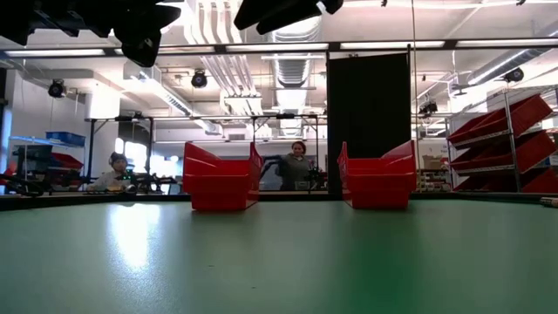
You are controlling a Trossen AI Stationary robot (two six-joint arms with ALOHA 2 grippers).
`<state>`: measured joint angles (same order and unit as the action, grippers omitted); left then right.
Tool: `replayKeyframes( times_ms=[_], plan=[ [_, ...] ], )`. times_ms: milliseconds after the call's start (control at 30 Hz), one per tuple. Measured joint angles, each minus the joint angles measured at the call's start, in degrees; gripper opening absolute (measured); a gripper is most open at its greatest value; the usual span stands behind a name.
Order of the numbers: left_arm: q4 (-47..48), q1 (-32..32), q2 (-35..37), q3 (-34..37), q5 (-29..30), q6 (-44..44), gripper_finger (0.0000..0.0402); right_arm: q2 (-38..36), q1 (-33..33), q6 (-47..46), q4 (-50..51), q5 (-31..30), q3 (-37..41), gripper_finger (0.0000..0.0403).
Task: Sort batteries
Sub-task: Put the black battery into the left red bin
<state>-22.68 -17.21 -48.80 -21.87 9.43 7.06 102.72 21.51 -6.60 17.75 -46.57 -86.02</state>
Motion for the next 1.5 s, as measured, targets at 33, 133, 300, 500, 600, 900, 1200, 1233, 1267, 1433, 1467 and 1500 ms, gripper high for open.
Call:
replayKeyframes(
  times_ms=[33, 133, 300, 500, 600, 900, 1200, 1233, 1267, 1433, 1467, 1500],
  plan=[
    [0.00, 0.00, 0.00, 0.00, 0.00, -0.02, 0.0113, 0.00, 0.41, -0.66, 0.69, 0.01, 0.00, 0.0253],
    [0.02, 0.00, 0.00, 0.00, 0.00, -0.03, 0.0113, 0.00, 1.48, -3.25, 2.39, 0.03, 0.00, 0.0256],
    [1.00, 0.07, -1.83, 0.00, 1.23, 1.56, 0.0113, 0.00, 2.89, -7.28, 4.36, 0.10, 0.07, 0.0261],
    [0.10, 0.07, -5.50, 0.00, 2.72, 1.96, 0.0113, 0.00, 3.02, -12.08, 4.65, 4.61, 1.74, 0.0273],
    [-2.43, 0.07, -6.14, 0.00, 3.50, 1.08, 0.0113, 0.00, 3.02, -13.30, 4.68, 4.58, 2.29, 0.0279],
    [-2.71, 0.07, -5.62, 0.00, 3.58, -0.03, 0.0113, -1.28, 2.60, -12.30, 5.73, 4.60, 1.97, 0.0310],
    [-22.48, 2.36, -6.30, 9.83, 3.56, -1.43, 0.0113, -4.35, 0.68, -13.14, 8.03, 3.15, 2.86, 0.0331],
    [-25.69, 3.37, -6.36, 11.78, 3.56, -1.22, 0.0113, -4.34, 0.55, -13.44, 8.09, 3.62, 3.40, 0.0332],
    [-28.38, 4.45, -6.34, 13.41, 3.56, -0.50, 0.0113, -4.06, 0.38, -13.93, 7.71, 4.30, 4.04, 0.0331],
    [-30.78, 9.59, -5.92, 16.52, 3.27, 4.51, 0.0113, -2.42, 0.18, -15.95, 3.33, 6.28, 8.56, 0.0326],
    [-30.53, 10.12, -6.00, 16.50, 3.23, 5.12, 0.0113, -2.32, 0.18, -15.97, 2.17, 6.34, 9.20, 0.0325],
    [-30.20, 10.58, -6.32, 16.35, 3.15, 5.42, 0.0113, -2.32, 0.18, -15.97, 1.78, 6.35, 9.78, 0.0325]
  ],
)
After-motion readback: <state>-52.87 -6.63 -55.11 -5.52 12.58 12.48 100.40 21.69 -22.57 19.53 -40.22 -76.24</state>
